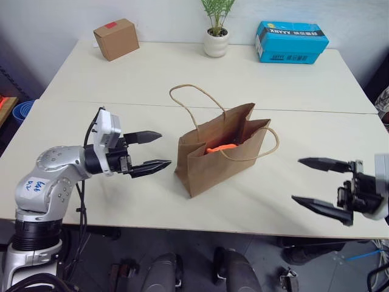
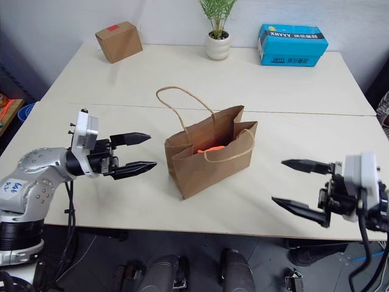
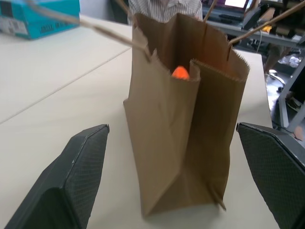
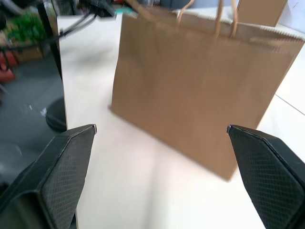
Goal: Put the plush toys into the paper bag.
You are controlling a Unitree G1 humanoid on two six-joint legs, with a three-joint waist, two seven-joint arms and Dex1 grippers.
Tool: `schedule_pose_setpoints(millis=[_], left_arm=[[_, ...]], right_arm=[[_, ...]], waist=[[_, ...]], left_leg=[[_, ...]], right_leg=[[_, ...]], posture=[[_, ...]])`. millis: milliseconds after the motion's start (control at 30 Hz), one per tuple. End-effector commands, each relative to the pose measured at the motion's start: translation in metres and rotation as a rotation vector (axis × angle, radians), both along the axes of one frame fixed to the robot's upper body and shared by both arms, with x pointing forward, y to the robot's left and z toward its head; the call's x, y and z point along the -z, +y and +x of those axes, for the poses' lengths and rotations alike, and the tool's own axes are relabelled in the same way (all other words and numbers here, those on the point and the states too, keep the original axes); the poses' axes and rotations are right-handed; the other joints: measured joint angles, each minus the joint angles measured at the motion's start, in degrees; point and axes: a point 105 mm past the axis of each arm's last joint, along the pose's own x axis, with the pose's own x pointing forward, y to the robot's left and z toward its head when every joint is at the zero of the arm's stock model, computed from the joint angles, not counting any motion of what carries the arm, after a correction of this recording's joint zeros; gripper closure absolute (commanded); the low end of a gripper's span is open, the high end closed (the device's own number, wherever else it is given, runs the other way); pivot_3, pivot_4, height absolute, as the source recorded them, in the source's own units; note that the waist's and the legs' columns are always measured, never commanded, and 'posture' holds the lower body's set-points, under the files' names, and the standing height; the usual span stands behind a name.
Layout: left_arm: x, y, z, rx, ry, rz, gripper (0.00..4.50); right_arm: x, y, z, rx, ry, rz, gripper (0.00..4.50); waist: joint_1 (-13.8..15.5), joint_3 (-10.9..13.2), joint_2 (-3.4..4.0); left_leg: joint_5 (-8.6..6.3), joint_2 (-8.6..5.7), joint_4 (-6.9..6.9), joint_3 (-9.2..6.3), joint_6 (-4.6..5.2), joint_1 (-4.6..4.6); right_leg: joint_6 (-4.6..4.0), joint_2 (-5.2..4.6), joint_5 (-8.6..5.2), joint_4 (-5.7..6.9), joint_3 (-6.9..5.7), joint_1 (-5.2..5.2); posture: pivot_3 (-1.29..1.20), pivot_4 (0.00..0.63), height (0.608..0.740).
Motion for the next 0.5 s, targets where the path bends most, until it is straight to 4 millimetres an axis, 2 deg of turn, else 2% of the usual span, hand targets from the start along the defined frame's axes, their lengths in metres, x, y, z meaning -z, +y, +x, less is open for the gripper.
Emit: schedule_pose_setpoints(millis=[33,167,233,333,367,400,500], left_arm=[[0.001,-0.026,-0.005,0.014,-0.044,-0.053,0.01],[0.011,-0.049,-0.011,0.029,-0.011,-0.085,0.01],[0.017,-0.056,-0.008,-0.005,-0.006,-0.089,0.01],[0.022,-0.063,0.007,-0.105,-0.017,-0.102,0.01],[0.024,-0.065,0.012,-0.125,-0.028,-0.095,0.4],[0.024,-0.068,0.015,-0.121,-0.02,-0.101,0.54],[0.027,-0.077,0.015,-0.037,-0.01,-0.081,1.54]], right_arm=[[0.008,-0.005,-0.002,0.02,-0.05,-0.034,0.0],[0.01,0.003,-0.002,0.02,-0.057,-0.01,0.0],[0.008,0.007,-0.002,0.027,-0.077,0.004,0.0],[0.008,0.012,-0.004,0.035,-0.103,0.01,0.0],[0.008,0.013,-0.006,0.04,-0.109,0.01,0.0],[0.009,0.013,-0.008,0.043,-0.119,0.004,0.0],[0.011,0.014,-0.014,0.046,-0.148,-0.014,0.0]], waist=[[0.0,0.0,0.0],[-0.1,0.0,0.0],[0.0,0.0,0.0],[0.1,0.0,0.0],[0.2,0.0,0.0],[0.2,0.0,0.0],[0.3,0.0,0.0]], left_leg=[[0.0,0.0,0.0,0.01,0.0,0.05],[-0.01,0.01,-0.01,0.02,-0.03,0.09],[-0.01,0.04,-0.01,0.01,-0.08,0.13],[0.0,0.03,0.0,0.01,-0.09,0.16],[0.0,0.02,0.0,0.01,-0.08,0.19],[0.0,0.0,0.0,-0.01,-0.08,0.24],[-0.09,0.02,-0.06,-0.1,-0.05,0.62]], right_leg=[[0.0,0.0,0.0,0.01,0.01,0.04],[-0.02,-0.05,0.0,0.06,0.07,0.05],[-0.06,-0.07,-0.02,0.07,0.08,0.05],[-0.06,-0.06,-0.03,0.06,0.08,0.08],[-0.06,-0.06,-0.03,0.04,0.08,0.11],[-0.07,-0.06,-0.03,0.01,0.07,0.15],[-0.07,-0.07,-0.03,-0.36,-0.02,0.64]], posture=[[0.0,0.15,0.74],[0.0,0.15,0.74],[0.0,0.15,0.74],[0.0,0.15,0.74],[0.0,0.15,0.74],[0.0,0.15,0.74],[0.0,0.15,0.74]])
